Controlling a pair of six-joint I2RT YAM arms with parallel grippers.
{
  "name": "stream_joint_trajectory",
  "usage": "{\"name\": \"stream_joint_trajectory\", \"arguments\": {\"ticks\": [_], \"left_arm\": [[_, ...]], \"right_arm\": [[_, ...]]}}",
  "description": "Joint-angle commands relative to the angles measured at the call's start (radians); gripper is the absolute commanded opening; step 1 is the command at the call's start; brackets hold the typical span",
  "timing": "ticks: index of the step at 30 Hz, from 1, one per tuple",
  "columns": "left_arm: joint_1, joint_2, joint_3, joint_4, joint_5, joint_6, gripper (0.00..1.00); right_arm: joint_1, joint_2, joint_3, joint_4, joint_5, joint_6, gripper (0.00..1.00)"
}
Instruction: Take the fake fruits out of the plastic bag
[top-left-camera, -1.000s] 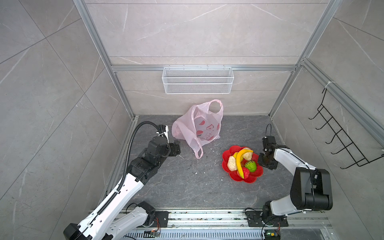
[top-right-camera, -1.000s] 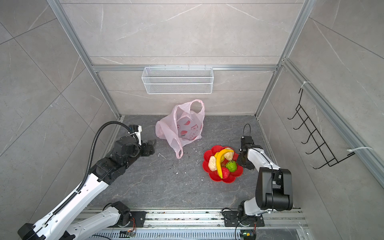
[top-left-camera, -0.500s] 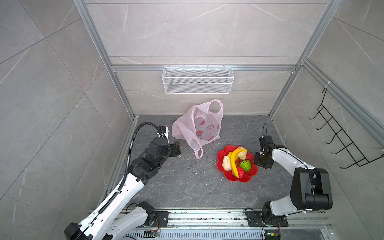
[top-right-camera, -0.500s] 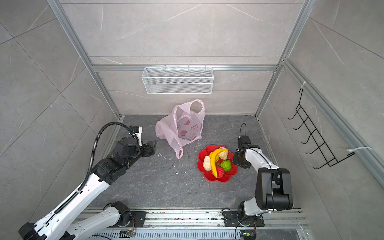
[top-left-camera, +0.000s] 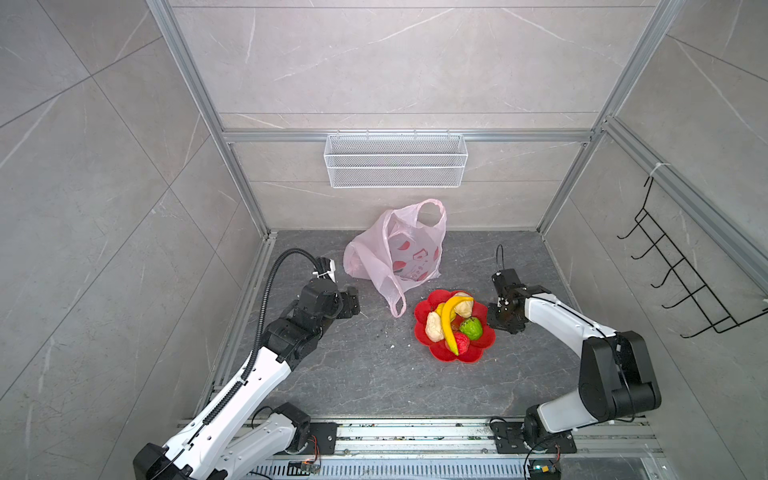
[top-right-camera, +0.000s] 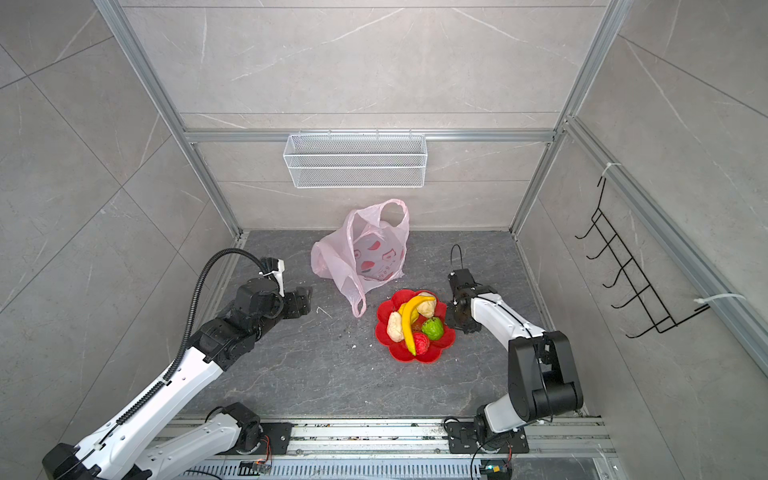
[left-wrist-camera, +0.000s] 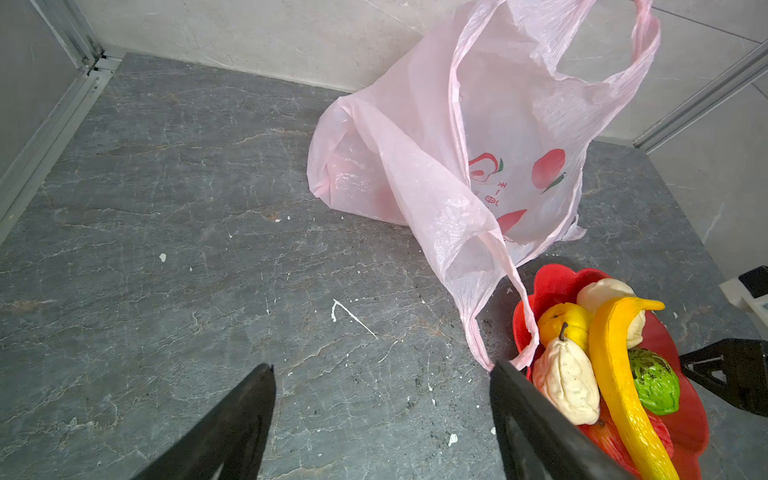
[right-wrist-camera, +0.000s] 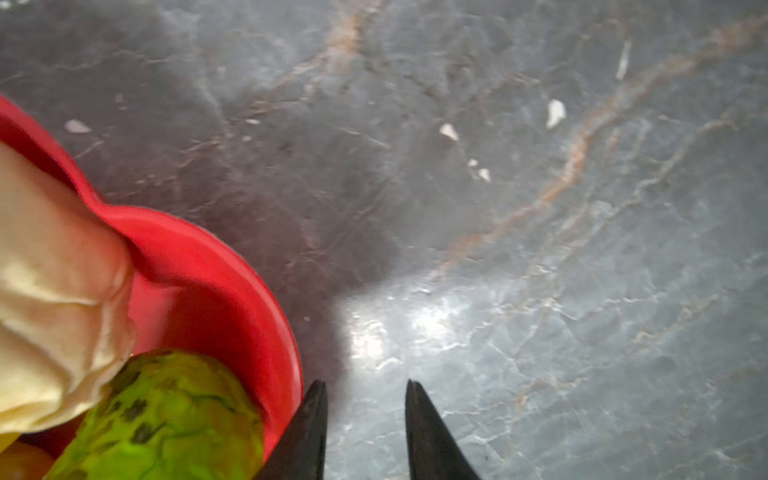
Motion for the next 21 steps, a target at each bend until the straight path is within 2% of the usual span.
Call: {"name": "stream_joint_trajectory", "arguments": {"ticks": [1, 12, 21], "left_arm": [[0.035, 0.0, -0.014, 0.052, -0.003, -0.031, 0.83], [0.141, 0.01, -0.06, 0.095, 0.065, -0.063, 0.84], [0.186, -0.01, -0.097, 0.112, 0.098, -0.079, 0.85]], "right_arm": [[0.045, 0.031, 0.038, -0.019, 0.027, 0.04, 0.35], [0.203, 0.088, 0.078, 0.003, 0.046, 0.129, 0.35], [0.333, 0.117, 0.13, 0.008, 0.062, 0.199, 0.35]]}}
